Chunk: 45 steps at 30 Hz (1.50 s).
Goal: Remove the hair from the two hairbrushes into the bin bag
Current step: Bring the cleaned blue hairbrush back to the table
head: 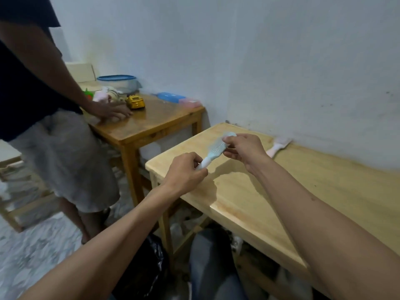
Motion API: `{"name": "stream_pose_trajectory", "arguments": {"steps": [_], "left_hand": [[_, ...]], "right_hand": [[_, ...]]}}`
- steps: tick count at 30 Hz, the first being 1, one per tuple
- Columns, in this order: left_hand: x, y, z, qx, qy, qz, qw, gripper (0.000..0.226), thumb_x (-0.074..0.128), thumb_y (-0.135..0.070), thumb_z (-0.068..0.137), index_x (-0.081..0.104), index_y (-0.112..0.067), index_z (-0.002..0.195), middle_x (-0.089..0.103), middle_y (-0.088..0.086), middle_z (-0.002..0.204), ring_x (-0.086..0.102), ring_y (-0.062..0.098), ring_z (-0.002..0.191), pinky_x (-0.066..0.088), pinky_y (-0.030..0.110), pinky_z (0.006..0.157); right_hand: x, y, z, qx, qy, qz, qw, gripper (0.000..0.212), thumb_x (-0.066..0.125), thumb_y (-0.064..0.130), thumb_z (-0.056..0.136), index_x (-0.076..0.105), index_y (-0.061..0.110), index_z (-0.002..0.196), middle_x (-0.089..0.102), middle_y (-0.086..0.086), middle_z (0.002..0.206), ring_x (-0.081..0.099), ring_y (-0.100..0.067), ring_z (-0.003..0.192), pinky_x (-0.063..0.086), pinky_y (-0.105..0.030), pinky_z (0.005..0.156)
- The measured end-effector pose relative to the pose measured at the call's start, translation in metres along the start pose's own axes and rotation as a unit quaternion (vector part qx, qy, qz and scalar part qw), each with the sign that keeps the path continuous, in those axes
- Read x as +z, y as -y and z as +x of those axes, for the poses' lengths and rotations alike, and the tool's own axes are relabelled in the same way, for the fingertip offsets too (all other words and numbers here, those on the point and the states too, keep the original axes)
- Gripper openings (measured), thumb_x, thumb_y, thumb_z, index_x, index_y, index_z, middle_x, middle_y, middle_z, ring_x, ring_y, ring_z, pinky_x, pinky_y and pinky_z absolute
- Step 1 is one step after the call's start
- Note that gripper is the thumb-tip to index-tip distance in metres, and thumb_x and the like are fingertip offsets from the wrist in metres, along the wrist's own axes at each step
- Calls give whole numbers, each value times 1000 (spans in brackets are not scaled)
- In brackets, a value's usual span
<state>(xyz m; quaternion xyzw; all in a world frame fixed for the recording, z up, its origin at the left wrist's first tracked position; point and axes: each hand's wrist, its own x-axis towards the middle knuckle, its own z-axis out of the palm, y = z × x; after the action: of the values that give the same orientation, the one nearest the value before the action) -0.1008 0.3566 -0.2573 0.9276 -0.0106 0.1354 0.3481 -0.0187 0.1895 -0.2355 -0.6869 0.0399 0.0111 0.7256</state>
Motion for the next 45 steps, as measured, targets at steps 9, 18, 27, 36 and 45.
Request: {"name": "stream_pose_trajectory", "arguments": {"steps": [9, 18, 27, 36, 45], "left_hand": [[53, -51, 25, 53, 57, -14, 997, 26, 71, -27, 84, 75, -10, 104, 72, 5, 93, 64, 22, 82, 50, 37, 69], [117, -100, 52, 109, 118, -25, 987, 29, 69, -26, 86, 73, -1, 100, 68, 8, 87, 63, 26, 80, 48, 37, 66], [167, -131, 75, 180, 121, -16, 976, 39, 63, -19, 86, 41, -17, 54, 56, 5, 150, 67, 22, 83, 29, 28, 58], [181, -157, 91, 192, 120, 24, 974, 19, 59, -16, 94, 69, -7, 80, 66, 9, 82, 60, 25, 99, 51, 38, 72], [198, -156, 107, 185, 128, 18, 974, 24, 60, -25, 97, 74, -6, 96, 65, 8, 82, 55, 20, 76, 38, 30, 64]], "right_hand": [[-83, 6, 25, 2, -54, -12, 998, 14, 75, 9, 88, 70, 0, 99, 74, -19, 100, 71, -24, 71, 60, -24, 58], [-162, 2, 56, 19, -119, -22, 992, 32, 75, 6, 87, 68, -6, 116, 73, -22, 110, 74, -29, 86, 62, -29, 66], [-215, -13, 84, 35, -228, -112, 967, 16, 80, 14, 81, 74, 0, 85, 78, -22, 87, 72, -29, 68, 65, -46, 76], [-233, -10, 111, 30, -271, -203, 940, 21, 76, 11, 87, 77, -4, 101, 77, -17, 87, 68, -17, 56, 51, -17, 42], [-237, -14, 125, 24, -283, -216, 934, 24, 75, 13, 90, 77, -3, 109, 77, -17, 94, 69, -16, 61, 54, -22, 53]]}}
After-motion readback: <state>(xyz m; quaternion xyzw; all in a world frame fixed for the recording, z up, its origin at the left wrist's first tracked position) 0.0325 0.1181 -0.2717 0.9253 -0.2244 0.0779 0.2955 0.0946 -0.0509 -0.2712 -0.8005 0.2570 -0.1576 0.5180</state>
